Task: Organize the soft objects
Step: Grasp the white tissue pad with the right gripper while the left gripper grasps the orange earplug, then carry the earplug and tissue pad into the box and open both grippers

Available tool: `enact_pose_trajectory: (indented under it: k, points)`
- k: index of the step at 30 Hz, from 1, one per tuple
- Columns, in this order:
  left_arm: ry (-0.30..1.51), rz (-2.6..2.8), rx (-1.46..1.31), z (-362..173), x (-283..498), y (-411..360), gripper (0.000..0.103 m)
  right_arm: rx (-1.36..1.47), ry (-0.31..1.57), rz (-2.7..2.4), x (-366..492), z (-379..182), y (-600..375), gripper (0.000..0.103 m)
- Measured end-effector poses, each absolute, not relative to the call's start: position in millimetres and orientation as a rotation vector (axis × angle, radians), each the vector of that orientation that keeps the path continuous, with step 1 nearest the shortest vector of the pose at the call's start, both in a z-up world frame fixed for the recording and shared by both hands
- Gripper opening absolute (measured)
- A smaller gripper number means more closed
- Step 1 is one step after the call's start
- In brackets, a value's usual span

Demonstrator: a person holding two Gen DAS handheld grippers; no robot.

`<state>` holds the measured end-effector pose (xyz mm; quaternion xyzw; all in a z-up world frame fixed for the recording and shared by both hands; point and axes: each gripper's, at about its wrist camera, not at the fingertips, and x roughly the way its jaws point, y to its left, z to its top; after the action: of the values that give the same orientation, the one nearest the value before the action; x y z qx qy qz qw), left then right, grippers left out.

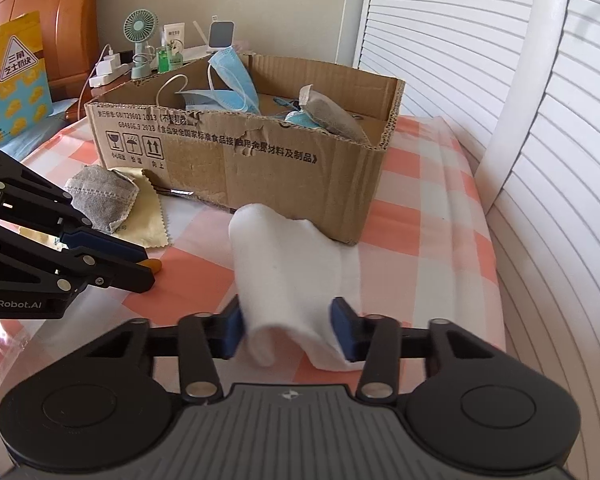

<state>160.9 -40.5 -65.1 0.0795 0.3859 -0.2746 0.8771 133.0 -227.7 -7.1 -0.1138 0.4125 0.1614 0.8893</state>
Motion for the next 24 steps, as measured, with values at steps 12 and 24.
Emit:
enact_pose_trajectory:
  k: [12, 24]
  points:
    - [0.801, -0.564, 0.176, -61, 158, -41, 0.010, -0.232, 0.830, 0.353, 118, 6, -227, 0.020]
    - [0.790, -0.581, 0.196, -40, 145, -37, 0.010, -0.290, 0.758, 0.374, 98, 36, -225, 0.011]
